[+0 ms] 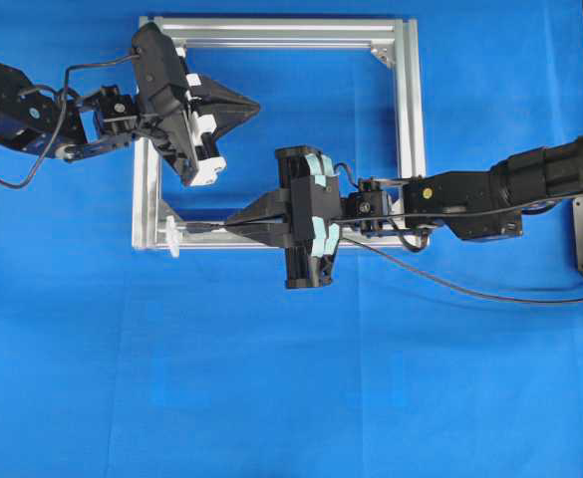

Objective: Insert the wire through the string loop located on the left side.
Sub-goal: 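Push the USB plug through the white zip-tie loop with the right gripper, then move the open left gripper over to the plug poking through the loop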

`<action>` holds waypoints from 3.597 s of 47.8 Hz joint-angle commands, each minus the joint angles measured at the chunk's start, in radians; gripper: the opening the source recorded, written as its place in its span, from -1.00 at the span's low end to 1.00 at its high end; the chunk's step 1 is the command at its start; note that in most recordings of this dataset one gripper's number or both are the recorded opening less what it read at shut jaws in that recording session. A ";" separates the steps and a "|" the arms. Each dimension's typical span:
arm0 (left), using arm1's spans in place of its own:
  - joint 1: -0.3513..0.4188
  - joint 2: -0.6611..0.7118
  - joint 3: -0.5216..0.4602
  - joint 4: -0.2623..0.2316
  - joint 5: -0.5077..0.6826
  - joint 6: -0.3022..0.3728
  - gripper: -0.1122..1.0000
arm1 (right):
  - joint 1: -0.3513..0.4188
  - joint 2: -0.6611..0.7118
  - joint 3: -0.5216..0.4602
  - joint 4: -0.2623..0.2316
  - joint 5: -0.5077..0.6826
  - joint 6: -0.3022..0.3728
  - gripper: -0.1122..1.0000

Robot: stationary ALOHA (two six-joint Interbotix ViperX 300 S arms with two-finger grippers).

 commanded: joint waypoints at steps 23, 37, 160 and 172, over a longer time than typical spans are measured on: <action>-0.002 -0.034 -0.011 0.002 -0.006 -0.002 -0.80 | 0.009 0.094 -0.196 -0.002 0.032 0.002 -0.80; -0.002 -0.034 -0.009 0.002 -0.006 -0.002 -0.80 | 0.009 0.124 -0.239 -0.002 0.032 0.002 -0.80; -0.348 -0.581 0.485 0.011 0.048 0.003 -0.80 | 0.009 0.126 -0.233 0.003 0.032 0.005 -0.80; -0.348 -0.584 0.488 0.012 0.049 -0.011 -0.73 | 0.009 0.124 -0.235 0.005 0.032 0.005 -0.80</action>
